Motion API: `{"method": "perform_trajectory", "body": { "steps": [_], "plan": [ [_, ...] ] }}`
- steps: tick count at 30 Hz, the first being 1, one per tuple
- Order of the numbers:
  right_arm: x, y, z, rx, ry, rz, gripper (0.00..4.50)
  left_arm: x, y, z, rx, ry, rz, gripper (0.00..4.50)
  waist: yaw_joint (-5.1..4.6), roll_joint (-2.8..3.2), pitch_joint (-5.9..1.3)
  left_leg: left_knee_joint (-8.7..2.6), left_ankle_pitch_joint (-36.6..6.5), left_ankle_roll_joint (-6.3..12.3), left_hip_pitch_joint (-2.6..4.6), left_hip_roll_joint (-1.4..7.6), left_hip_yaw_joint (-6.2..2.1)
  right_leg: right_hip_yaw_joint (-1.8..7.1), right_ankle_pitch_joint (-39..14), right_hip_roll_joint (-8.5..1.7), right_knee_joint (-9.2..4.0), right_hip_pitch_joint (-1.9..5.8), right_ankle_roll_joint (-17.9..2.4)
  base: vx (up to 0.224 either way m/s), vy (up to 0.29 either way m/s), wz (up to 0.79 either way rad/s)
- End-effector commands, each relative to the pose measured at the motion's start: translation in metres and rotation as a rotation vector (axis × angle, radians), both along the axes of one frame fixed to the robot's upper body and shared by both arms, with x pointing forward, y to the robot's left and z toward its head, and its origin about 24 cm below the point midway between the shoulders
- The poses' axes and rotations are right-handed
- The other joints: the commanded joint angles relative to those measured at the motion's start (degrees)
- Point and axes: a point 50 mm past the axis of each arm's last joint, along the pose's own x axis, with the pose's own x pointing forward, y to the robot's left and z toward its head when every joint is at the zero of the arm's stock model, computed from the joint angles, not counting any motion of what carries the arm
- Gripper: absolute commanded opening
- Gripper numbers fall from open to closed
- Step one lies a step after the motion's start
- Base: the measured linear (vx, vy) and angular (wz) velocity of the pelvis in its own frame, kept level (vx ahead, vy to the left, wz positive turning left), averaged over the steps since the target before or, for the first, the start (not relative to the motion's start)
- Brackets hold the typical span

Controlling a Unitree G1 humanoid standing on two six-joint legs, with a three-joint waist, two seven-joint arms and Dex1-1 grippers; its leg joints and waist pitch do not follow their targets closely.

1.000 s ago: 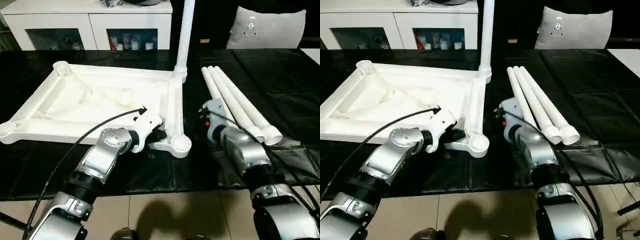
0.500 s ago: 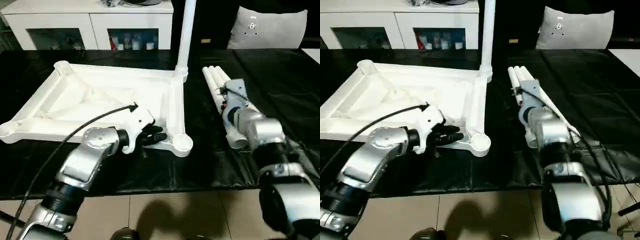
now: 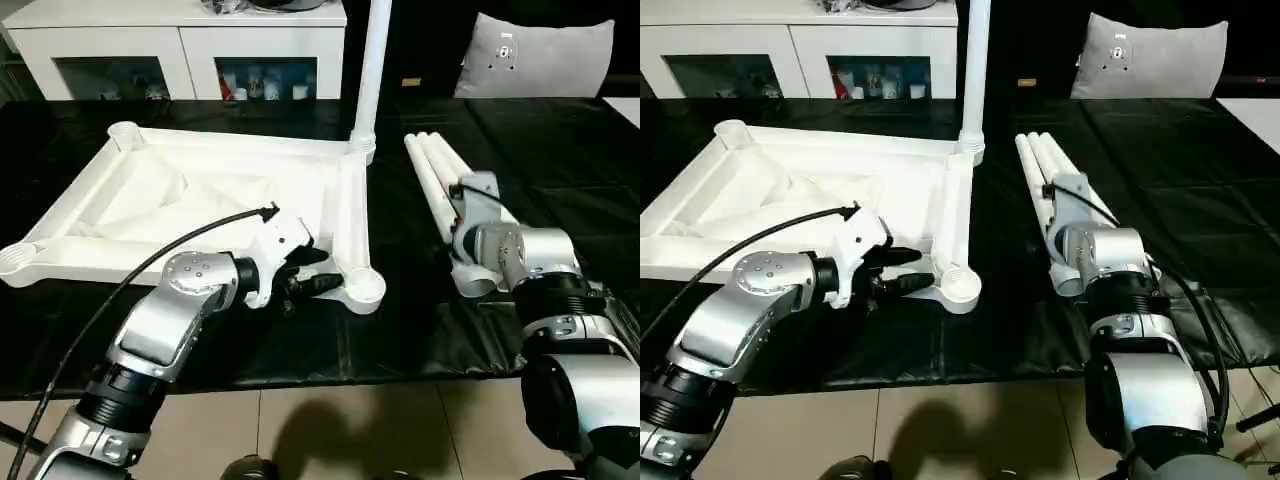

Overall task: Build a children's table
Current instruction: Pick table leg

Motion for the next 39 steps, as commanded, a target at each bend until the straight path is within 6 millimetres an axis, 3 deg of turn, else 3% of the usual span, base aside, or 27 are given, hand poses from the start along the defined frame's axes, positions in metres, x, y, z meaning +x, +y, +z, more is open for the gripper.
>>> {"method": "perform_trajectory", "body": {
  "steps": [1, 4, 20, 35, 39],
  "plan": [
    [-0.002, 0.003, 0.0, 0.052, 0.026, 0.01, 4.5, 0.0, -0.001, 0.005, 0.006, -0.022, -0.006, 2.66, -0.02, -0.17, -4.61, -3.55, -8.69, -2.17, 2.01, 2.57, -1.27, 2.19, -4.56, -3.84, -3.75, 2.5, -11.61, 0.0, 0.0, 0.0],
    [-0.005, 0.008, -0.002, 0.104, 0.068, 0.034, 4.15, 0.001, -0.001, 0.004, 0.017, -0.029, -0.002, 2.75, 0.05, -0.21, -4.58, -3.58, -8.63, -2.23, 1.97, 2.58, -1.28, 2.18, -4.75, -3.88, -3.76, 2.51, -11.52, 0.0, 0.0, 0.0],
    [-0.016, 0.023, -0.008, 0.2, 0.163, 0.11, 4.15, -0.001, -0.003, 0.004, 0.021, -0.034, -0.013, 3.92, 0.2, -0.28, -4.59, -3.62, -8.55, -3.03, 1.98, 2.64, -1.32, 2.23, -5.93, -4.06, -3.78, 2.44, -11.29, 0.0, 0.0, 0.0],
    [-0.019, 0.02, -0.013, 0.206, 0.154, 0.098, 4.15, 0.0, -0.005, 0.002, 0.028, -0.034, -0.016, 3.98, 0.2, -0.21, -4.63, -3.66, -9.06, -3.52, 2.07, 2.64, -1.36, 2.25, -6.69, -4.09, -3.86, 2.42, -10.88, 0.0, 0.0, 0.0],
    [-0.011, 0.014, -0.004, 0.239, 0.013, 0.038, 4.15, 0.001, -0.004, 0.003, 0.018, -0.032, -0.004, 3.98, 0.17, -0.19, -4.59, -3.7, -9.84, -3.7, 2.13, 2.65, -1.37, 2.28, -7.82, -4.18, -4.03, 2.29, -10.64, 0.0, 0.0, 0.0]
  ]
}}
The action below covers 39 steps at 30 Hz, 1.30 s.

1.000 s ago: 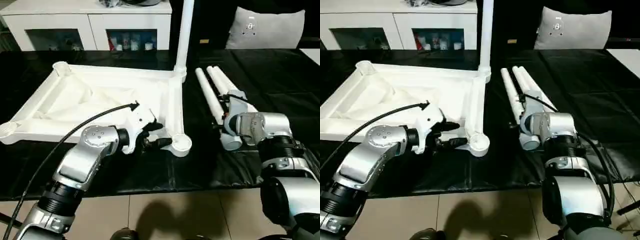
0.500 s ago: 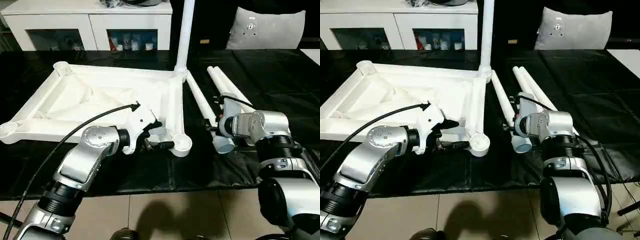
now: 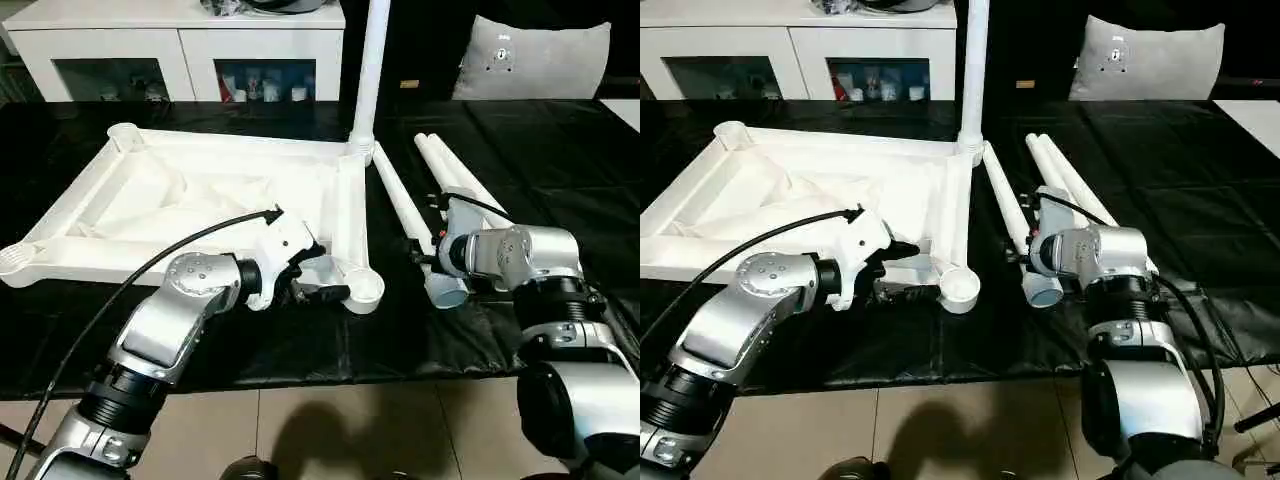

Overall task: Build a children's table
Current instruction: Pick table leg

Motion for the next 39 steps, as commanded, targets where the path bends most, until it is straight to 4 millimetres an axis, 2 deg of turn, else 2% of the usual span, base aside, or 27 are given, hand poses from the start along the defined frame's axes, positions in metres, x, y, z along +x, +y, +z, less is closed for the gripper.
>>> {"method": "perform_trajectory", "body": {
  "steps": [1, 2, 7, 9, 13, 15, 16, 24, 25, 26, 27, 29, 31, 35, 39],
  "plan": [
    [-0.001, -0.003, -0.002, 0.027, -0.037, -0.037, 4.15, 0.002, 0.0, 0.006, 0.0, -0.031, 0.006, 3.98, 0.06, -0.13, -4.48, -3.77, -10.06, -3.56, 2.01, 2.65, -1.35, 2.27, -7.99, -4.16, -4.15, 2.22, -10.65, 0.0, 0.0, 0.0],
    [0.003, -0.007, 0.005, 0.069, -0.14, -0.067, 4.15, 0.003, 0.0, 0.007, -0.01, -0.032, 0.015, 3.98, 0.08, -0.12, -4.5, -3.75, -10.32, -3.41, 1.98, 2.65, -1.32, 2.32, -7.96, -4.22, -4.21, 2.25, -10.47, 0.0, 0.0, 0.0],
    [0.007, -0.016, 0.023, 0.179, -0.356, -0.077, 4.15, 0.006, -0.001, 0.01, -0.04, -0.042, 0.038, 3.98, 0.09, -0.1, -4.68, -3.55, -8.79, -2.09, 1.84, 2.65, -1.3, 2.18, -5.45, -4.08, -3.95, 2.35, -10.93, 0.0, 0.0, 0.0],
    [0.006, -0.017, 0.027, 0.228, -0.392, -0.065, 4.15, 0.008, -0.001, 0.01, -0.051, -0.047, 0.05, 3.98, 0.06, -0.05, -4.64, -3.53, -8.75, -1.27, 1.83, 2.58, -1.29, 2.15, -5.12, -3.95, -3.96, 2.44, -11.24, 0.0, 0.0, 0.0],
    [0.004, -0.017, 0.034, 0.285, -0.438, -0.034, 3.69, 0.01, -0.001, 0.011, -0.061, -0.052, 0.064, 4.03, 0.2, 0.1, -4.67, -3.5, -8.35, -0.59, 1.79, 2.6, -1.35, 2.1, -4.89, -3.93, -3.97, 2.5, -11.77, 0.0, 0.0, 0.0],
    [0.002, -0.014, 0.036, 0.271, -0.461, 0.013, 3.59, 0.01, -0.001, 0.012, -0.058, -0.054, 0.065, 4.03, 0.2, -0.08, -4.64, -3.54, -8.33, -0.48, 1.76, 2.62, -1.36, 2.07, -5.25, -3.96, -4.01, 2.52, -11.76, 0.0, 0.0, 0.0],
    [0.001, -0.013, 0.035, 0.261, -0.458, 0.025, 3.45, 0.01, -0.001, 0.012, -0.057, -0.055, 0.066, 4.03, 0.18, -0.08, -4.65, -3.51, -8.43, -0.48, 1.74, 2.59, -1.36, 2.06, -5.73, -4.0, -4.04, 2.52, -11.83, 0.0, 0.0, 0.0],
    [0.002, -0.009, 0.019, 0.067, -0.301, 0.036, 3.45, 0.01, 0.0, 0.011, -0.048, -0.06, 0.072, 4.03, 0.14, -0.02, -4.6, -3.54, -8.24, -1.43, 1.8, 2.53, -1.41, 2.1, -6.77, -3.95, -4.1, 2.44, -11.98, 0.0, 0.0, 0.0],
    [0.002, -0.009, 0.019, 0.037, -0.281, 0.036, 3.45, 0.01, 0.0, 0.01, -0.045, -0.059, 0.071, 4.03, 0.1, -0.03, -4.63, -3.53, -8.09, -1.45, 1.82, 2.49, -1.37, 2.08, -6.52, -3.87, -4.08, 2.42, -12.08, 0.0, 0.0, 0.0],
    [0.003, -0.008, 0.021, 0.023, -0.277, 0.049, 3.45, 0.01, 0.0, 0.01, -0.043, -0.059, 0.071, 4.03, 0.06, -0.29, -4.57, -3.54, -8.34, -1.45, 1.81, 2.49, -1.31, 2.12, -6.63, -3.89, -4.17, 2.41, -12.13, 0.0, 0.0, 0.0],
    [0.004, -0.008, 0.023, -0.004, -0.286, 0.055, 3.45, 0.01, 0.0, 0.01, -0.041, -0.059, 0.071, 4.03, 0.2, -0.19, -4.59, -3.52, -8.3, -1.45, 1.77, 2.53, -1.35, 2.15, -6.56, -3.99, -4.08, 2.46, -11.91, 0.0, 0.0, 0.0],
    [0.005, -0.009, 0.026, -0.037, -0.302, 0.056, 3.7, 0.01, 0.0, 0.009, -0.037, -0.061, 0.071, 4.03, 0.21, -0.16, -4.61, -3.52, -8.5, -1.45, 1.78, 2.59, -1.38, 2.15, -6.6, -4.05, -4.08, 2.45, -11.63, 0.0, 0.0, 0.0],
    [0.006, -0.011, 0.026, -0.075, -0.288, 0.056, 3.7, 0.01, 0.0, 0.009, -0.031, -0.064, 0.072, 4.03, 0.18, -0.14, -4.57, -3.54, -8.65, -1.57, 1.85, 2.6, -1.38, 2.15, -6.73, -3.99, -4.11, 2.38, -11.49, 0.0, 0.0, 0.0],
    [0.003, -0.012, 0.015, -0.157, -0.18, 0.066, 4.13, 0.01, -0.001, 0.008, -0.027, -0.065, 0.069, 4.03, 0.11, -0.17, -4.5, -3.53, -9.21, -1.96, 1.84, 2.51, -1.33, 2.2, -7.47, -3.96, -4.19, 2.38, -11.4, 0.0, 0.0, 0.0],
    [-0.003, -0.011, 0.001, -0.199, -0.031, 0.085, 4.13, 0.01, -0.001, 0.008, -0.024, -0.066, 0.069, 4.03, 0.12, -0.18, -4.59, -3.46, -8.12, -1.73, 1.78, 2.49, -1.35, 2.17, -5.93, -3.89, -4.05, 2.46, -11.89, 0.0, 0.0, 0.0]
  ]
}}
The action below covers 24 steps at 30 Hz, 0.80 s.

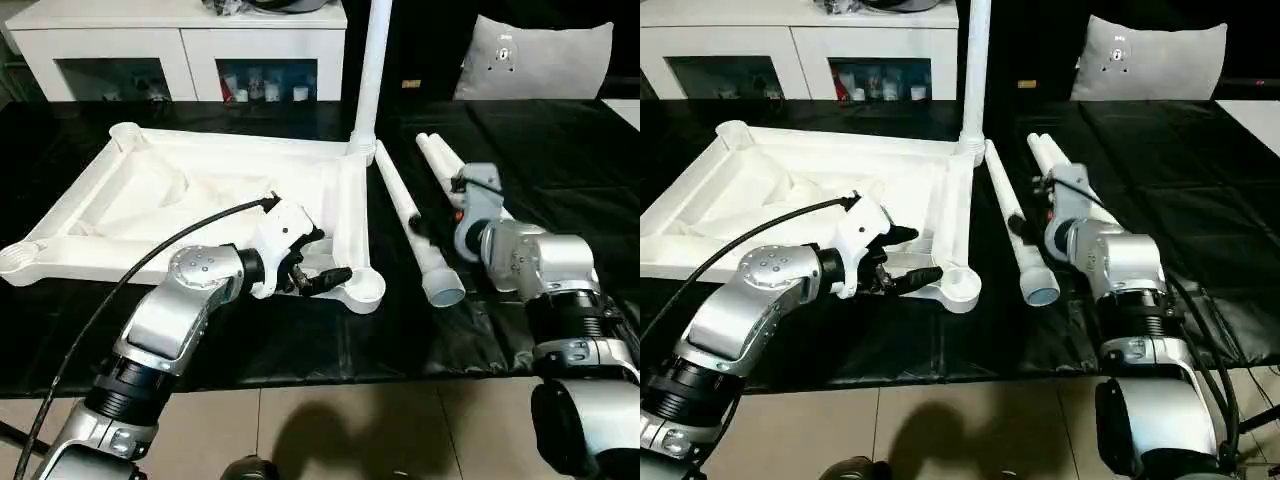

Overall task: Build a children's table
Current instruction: Pick table leg

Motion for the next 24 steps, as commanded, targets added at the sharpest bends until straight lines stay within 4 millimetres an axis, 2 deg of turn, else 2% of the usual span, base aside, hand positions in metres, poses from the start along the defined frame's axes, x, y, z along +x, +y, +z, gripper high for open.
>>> {"method": "perform_trajectory", "body": {
  "steps": [1, 7, 24],
  "plan": [
    [-0.0024, 0.0, -0.0041, -0.028, 0.073, -0.005, 4.13, 0.0013, 0.0005, 0.0007, 0.015, -0.016, 0.002, 4.03, 0.04, -0.25, -4.62, -3.44, -8.05, -1.79, 1.8, 2.48, -1.35, 2.19, -5.77, -3.9, -4.0, 2.55, -12.03, 0.0, 0.0, 0.0],
    [-0.0045, 0.0028, -0.0063, 0.031, 0.119, -0.024, 3.86, 0.0014, 0.0007, 0.0007, 0.018, -0.019, 0.002, 4.03, 0.2, -0.28, -4.59, -3.53, -8.72, -2.26, 1.86, 2.59, -1.38, 2.25, -6.42, -4.06, -4.01, 2.53, -11.35, 0.0, 0.0, 0.0],
    [-0.0056, 0.002, -0.0055, 0.059, 0.138, -0.033, 2.27, 0.0012, -0.0009, 0.0, 0.023, -0.02, -0.007, 4.03, 0.21, -0.22, -4.65, -3.52, -8.65, -2.6, 1.96, 2.63, -1.35, 2.23, -5.8, -4.07, -3.97, 2.49, -11.43, 0.0, 0.0, 0.0]
  ]
}}
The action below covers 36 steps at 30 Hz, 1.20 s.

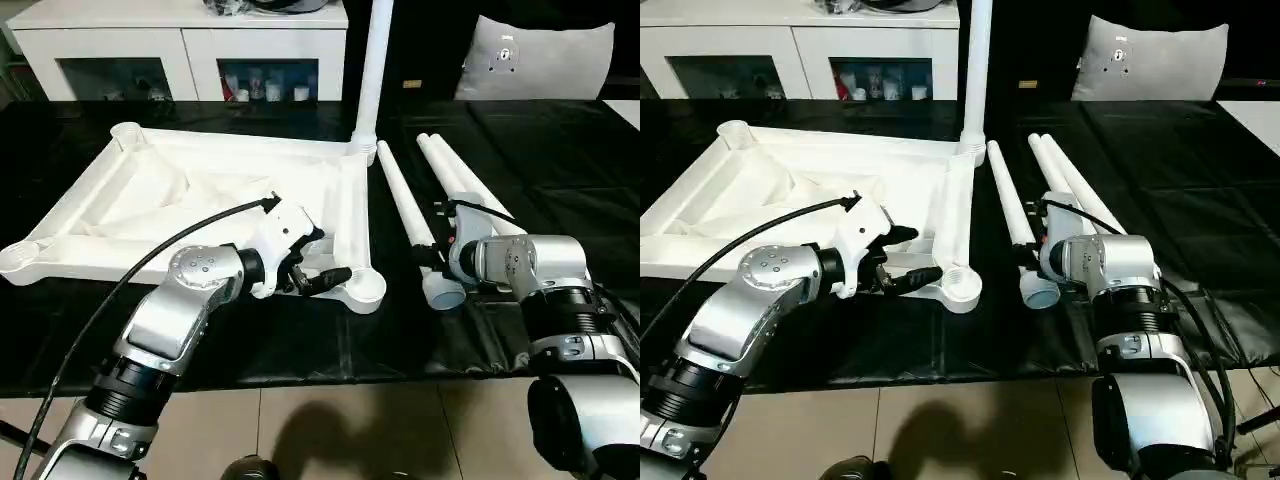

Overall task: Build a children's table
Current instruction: Pick table leg

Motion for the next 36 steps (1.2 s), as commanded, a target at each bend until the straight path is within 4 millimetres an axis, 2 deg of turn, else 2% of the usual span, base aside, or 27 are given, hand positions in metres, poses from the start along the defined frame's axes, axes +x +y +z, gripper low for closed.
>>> {"method": "perform_trajectory", "body": {
  "steps": [1, 6, 26, 36],
  "plan": [
    [0.0, 0.001, 0.0, -0.003, 0.017, -0.001, 2.18, 0.001, -0.001, 0.0, 0.015, -0.008, -0.005, 4.03, 0.13, -0.19, -4.63, -3.54, -8.74, -2.62, 1.96, 2.63, -1.34, 2.22, -5.86, -4.04, -3.95, 2.45, -11.45, 0.0, 0.0, 0.0],
    [-0.001, 0.002, -0.001, 0.0, 0.022, 0.001, 1.94, 0.0, -0.001, -0.001, 0.017, -0.007, -0.009, 4.03, 0.14, -0.17, -4.67, -3.52, -8.27, -2.53, 1.92, 2.61, -1.33, 2.2, -5.23, -4.03, -3.89, 2.49, -11.48, 0.0, 0.0, 0.0],
    [-0.001, 0.002, -0.001, 0.028, 0.001, -0.027, 1.89, -0.001, -0.001, -0.002, 0.025, -0.008, -0.012, 4.03, 0.08, -0.15, -4.65, -3.57, -9.01, -2.95, 2.01, 2.61, -1.37, 2.22, -6.32, -4.04, -3.97, 2.42, -11.21, 0.0, 0.0, 0.0],
    [0.008, -0.008, 0.011, 0.066, -0.191, -0.106, 1.89, 0.0, -0.001, 0.0, 0.02, -0.015, -0.003, 4.03, 0.12, -0.14, -4.73, -3.49, -8.37, -2.55, 1.9, 2.54, -1.32, 2.19, -5.21, -4.01, -3.86, 2.46, -11.25, 0.0, 0.0, 0.0]
  ]
}}
